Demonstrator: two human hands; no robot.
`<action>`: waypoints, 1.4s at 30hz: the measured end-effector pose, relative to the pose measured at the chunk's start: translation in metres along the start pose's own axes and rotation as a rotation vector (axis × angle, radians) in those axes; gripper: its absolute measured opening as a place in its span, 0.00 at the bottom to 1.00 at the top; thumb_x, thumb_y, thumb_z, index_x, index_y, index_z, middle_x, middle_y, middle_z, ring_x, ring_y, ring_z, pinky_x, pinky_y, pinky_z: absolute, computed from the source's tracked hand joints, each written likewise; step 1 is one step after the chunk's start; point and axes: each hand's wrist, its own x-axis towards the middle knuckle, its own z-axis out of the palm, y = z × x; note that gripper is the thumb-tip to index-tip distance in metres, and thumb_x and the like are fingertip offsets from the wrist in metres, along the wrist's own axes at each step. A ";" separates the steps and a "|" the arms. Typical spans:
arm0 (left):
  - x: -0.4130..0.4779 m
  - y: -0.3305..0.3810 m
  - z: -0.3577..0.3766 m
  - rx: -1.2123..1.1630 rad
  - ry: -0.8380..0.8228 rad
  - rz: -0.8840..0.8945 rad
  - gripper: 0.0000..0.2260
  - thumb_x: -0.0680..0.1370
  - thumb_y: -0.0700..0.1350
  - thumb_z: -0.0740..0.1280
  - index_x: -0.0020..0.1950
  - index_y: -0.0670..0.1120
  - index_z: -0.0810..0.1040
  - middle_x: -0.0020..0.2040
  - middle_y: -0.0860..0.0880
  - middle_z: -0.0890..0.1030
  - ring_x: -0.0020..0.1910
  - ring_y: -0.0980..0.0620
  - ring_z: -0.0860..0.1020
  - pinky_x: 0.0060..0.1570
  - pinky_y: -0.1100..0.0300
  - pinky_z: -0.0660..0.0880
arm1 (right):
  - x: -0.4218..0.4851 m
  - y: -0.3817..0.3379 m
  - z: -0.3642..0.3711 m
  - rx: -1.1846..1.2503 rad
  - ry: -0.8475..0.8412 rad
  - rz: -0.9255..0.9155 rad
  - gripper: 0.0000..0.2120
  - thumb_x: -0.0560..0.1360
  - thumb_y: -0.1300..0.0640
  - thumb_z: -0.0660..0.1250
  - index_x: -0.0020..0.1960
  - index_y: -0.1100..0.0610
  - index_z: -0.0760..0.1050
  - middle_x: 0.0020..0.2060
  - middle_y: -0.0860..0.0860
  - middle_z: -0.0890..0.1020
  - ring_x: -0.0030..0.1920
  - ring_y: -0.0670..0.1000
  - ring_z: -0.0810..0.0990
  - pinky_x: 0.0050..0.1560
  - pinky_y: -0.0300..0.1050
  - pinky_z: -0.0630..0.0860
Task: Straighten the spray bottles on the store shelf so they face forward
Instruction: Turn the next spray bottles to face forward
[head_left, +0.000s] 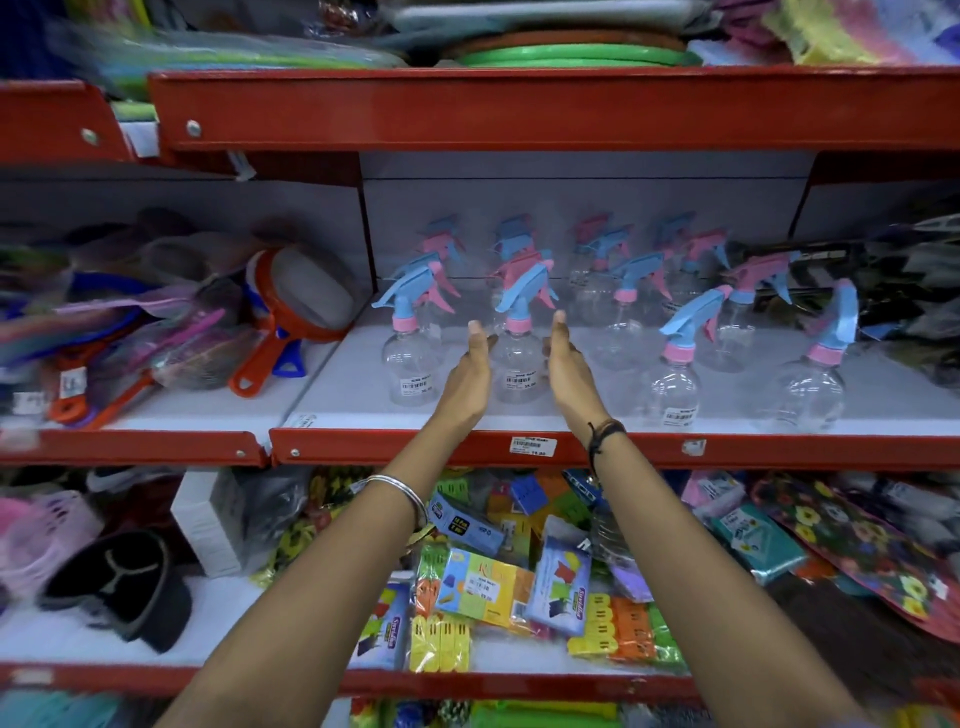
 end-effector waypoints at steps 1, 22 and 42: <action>-0.004 -0.001 -0.001 0.008 -0.010 0.013 0.45 0.65 0.76 0.38 0.73 0.53 0.62 0.75 0.47 0.64 0.73 0.44 0.62 0.72 0.42 0.57 | -0.003 0.000 0.000 -0.012 0.020 -0.011 0.36 0.77 0.33 0.42 0.64 0.58 0.71 0.64 0.59 0.76 0.60 0.58 0.76 0.58 0.52 0.69; -0.051 0.014 -0.016 0.154 -0.030 0.087 0.42 0.69 0.70 0.36 0.67 0.49 0.72 0.62 0.42 0.77 0.59 0.42 0.76 0.66 0.46 0.66 | -0.048 0.007 -0.006 -0.057 0.111 -0.084 0.44 0.75 0.31 0.43 0.56 0.70 0.73 0.53 0.66 0.79 0.51 0.62 0.79 0.58 0.61 0.74; -0.003 -0.025 -0.104 0.000 0.293 -0.001 0.31 0.79 0.61 0.40 0.70 0.44 0.67 0.73 0.42 0.66 0.71 0.45 0.64 0.62 0.61 0.57 | -0.027 -0.019 0.119 -0.055 -0.091 -0.193 0.37 0.73 0.29 0.44 0.66 0.55 0.68 0.66 0.54 0.72 0.63 0.51 0.71 0.60 0.48 0.67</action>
